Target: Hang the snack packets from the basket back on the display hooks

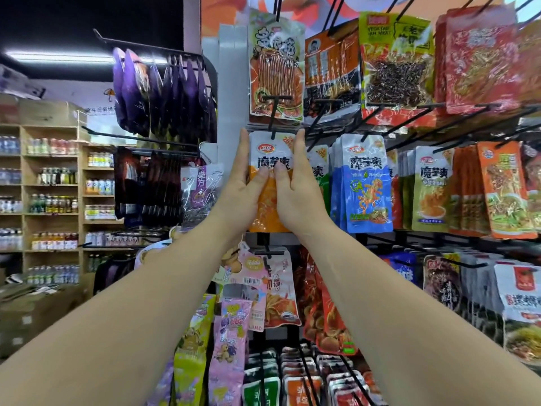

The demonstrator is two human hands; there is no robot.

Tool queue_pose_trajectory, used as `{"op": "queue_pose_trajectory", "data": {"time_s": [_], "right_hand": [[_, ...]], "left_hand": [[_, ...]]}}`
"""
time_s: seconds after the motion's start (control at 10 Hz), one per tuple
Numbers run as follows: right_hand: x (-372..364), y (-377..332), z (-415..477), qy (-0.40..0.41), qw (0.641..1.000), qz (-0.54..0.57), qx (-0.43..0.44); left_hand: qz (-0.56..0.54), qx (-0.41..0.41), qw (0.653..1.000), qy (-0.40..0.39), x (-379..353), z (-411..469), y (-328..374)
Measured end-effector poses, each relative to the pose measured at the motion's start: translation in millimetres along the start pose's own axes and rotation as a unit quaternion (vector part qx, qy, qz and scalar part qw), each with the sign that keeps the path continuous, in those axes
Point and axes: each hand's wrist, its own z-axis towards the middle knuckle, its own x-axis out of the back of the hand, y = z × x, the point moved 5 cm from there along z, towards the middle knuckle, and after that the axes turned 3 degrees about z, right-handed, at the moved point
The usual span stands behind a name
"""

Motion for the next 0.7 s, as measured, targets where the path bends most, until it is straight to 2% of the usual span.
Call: {"op": "queue_pose_trajectory", "data": {"time_s": [0.3,0.5,0.7], "right_hand": [[-6,5,6,-0.004,0.999,-0.038,-0.029],[-1,-3,-8,0.019,0.998,-0.042,-0.039],[10,-22,-29,0.053,0.992,-0.101,-0.060]], "left_hand": [[0.050,0.015,0.999,-0.002,-2,0,-2],[0.085,0.007,0.996,0.006,-2,-6,2],[0.099,0.012,0.994,0.036,10,-21,13]]}}
